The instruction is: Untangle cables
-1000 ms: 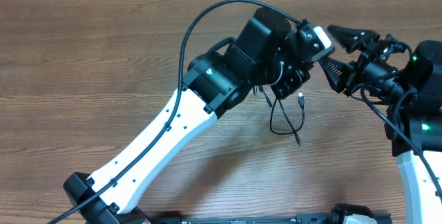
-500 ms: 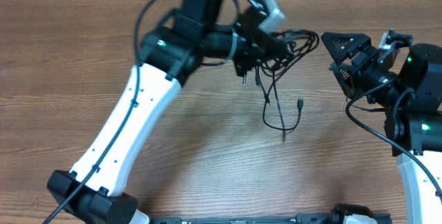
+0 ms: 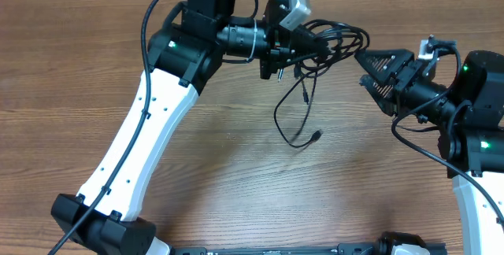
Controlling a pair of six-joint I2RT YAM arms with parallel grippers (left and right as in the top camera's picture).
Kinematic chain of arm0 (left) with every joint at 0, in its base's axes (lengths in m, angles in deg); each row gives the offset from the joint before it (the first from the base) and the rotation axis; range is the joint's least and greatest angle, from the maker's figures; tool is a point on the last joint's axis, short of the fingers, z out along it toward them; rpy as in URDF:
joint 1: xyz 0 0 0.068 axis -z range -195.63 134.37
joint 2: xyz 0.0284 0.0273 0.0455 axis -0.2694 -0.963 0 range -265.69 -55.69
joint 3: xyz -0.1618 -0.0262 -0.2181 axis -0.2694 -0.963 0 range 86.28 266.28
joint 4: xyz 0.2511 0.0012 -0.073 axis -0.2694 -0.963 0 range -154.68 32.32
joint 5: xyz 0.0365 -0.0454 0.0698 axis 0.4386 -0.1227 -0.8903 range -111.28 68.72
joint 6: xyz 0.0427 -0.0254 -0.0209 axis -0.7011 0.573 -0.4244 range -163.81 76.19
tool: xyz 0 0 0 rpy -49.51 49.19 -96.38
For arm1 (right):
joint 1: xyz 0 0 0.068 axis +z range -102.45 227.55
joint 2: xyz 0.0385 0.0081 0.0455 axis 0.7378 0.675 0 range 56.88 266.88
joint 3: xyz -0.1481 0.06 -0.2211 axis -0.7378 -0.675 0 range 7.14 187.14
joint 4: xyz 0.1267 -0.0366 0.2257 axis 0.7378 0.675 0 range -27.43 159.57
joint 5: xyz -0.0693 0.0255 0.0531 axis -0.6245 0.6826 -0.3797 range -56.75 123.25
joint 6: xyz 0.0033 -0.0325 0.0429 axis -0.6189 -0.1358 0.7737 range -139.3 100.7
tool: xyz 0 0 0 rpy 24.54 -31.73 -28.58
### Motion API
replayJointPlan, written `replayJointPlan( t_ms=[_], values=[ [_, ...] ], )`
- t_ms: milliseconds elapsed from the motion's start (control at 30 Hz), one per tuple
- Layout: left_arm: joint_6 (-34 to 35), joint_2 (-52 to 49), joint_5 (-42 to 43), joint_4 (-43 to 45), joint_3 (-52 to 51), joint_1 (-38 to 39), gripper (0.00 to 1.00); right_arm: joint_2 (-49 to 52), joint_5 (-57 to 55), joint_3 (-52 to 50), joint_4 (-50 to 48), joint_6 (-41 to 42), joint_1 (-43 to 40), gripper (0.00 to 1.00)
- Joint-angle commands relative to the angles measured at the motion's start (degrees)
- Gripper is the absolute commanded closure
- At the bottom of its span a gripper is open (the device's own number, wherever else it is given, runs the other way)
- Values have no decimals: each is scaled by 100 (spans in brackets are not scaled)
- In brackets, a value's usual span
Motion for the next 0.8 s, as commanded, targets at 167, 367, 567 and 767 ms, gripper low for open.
replayJointPlan(
  t_ms=[167,367,567,767],
  values=[
    [-212,4,-448,105,76,293,96,-81,516,87,-33,332,33,38],
    [-212,4,-684,243,76,695,96,-81,713,87,-28,492,33,58],
    [-212,4,-894,289,76,1067,96,-79,658,87,225,466,33,67],
    [-101,4,-903,295,76,1088,96,-79,487,87,632,280,33,96]
  ],
)
